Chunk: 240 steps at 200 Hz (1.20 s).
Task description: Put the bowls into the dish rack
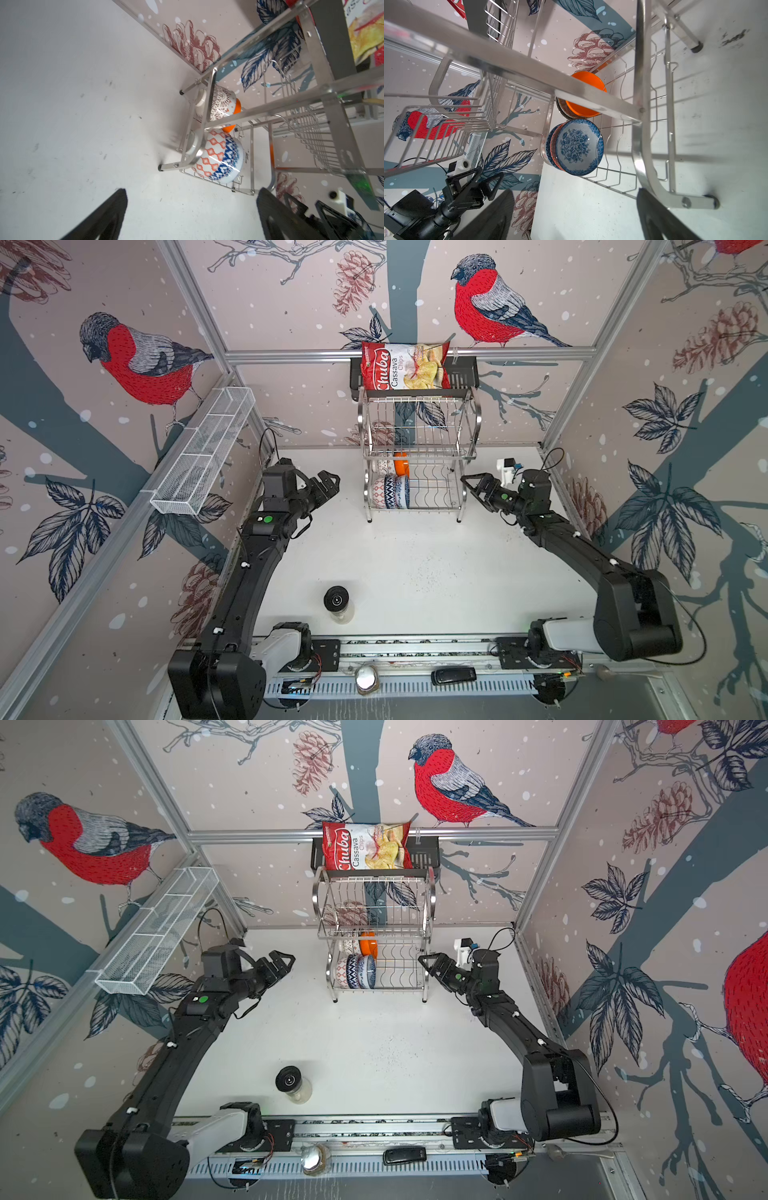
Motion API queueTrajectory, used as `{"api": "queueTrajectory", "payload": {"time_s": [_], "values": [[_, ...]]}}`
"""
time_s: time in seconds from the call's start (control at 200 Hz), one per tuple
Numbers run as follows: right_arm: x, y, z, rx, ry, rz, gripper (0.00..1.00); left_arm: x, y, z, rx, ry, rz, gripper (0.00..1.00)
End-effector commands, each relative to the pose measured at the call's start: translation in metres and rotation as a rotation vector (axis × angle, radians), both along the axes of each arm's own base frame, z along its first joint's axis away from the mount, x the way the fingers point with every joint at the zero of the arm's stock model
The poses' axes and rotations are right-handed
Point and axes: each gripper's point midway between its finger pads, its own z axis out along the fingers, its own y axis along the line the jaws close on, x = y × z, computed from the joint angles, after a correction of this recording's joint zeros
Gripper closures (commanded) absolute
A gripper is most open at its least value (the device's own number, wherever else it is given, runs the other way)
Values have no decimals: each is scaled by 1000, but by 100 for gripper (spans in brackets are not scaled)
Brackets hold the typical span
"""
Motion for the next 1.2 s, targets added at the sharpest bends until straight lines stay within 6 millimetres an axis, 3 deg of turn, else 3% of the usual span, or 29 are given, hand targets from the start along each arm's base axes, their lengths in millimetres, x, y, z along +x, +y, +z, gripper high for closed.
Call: {"api": "queueTrajectory", "payload": {"time_s": [0.0, 0.08, 0.265, 0.46, 0.555, 0.69, 0.855, 0.93, 1.056, 1.196], "values": [[-5, -15, -2, -23, 1, -14, 0, 0, 15, 2, 30, -28, 57, 3], [-3, -36, -4, -49, 3, -73, 0, 0, 29, 10, 56, -64, 111, 3], [8, -111, -27, -209, 91, -348, 0, -6, 74, -10, 212, -59, 308, 3], [0, -197, -64, -382, 230, -692, 0, -27, 132, -41, 412, -65, 586, 3], [-8, -225, -58, -501, 180, -818, 0, -34, 147, -64, 520, -79, 641, 3], [-16, -243, -62, -627, 101, -890, 0, -41, 164, -99, 718, -21, 642, 3], [-21, -244, -72, -735, -23, -883, 0, -35, 161, -126, 833, -33, 550, 3], [-23, -247, -78, -747, -43, -895, 0, -29, 161, -132, 777, -57, 563, 3], [-27, -252, -89, -743, -43, -939, 0, -3, 144, -128, 666, -187, 504, 2], [-27, -255, -97, -741, -44, -978, 0, 11, 143, -132, 667, -267, 514, 3]]}}
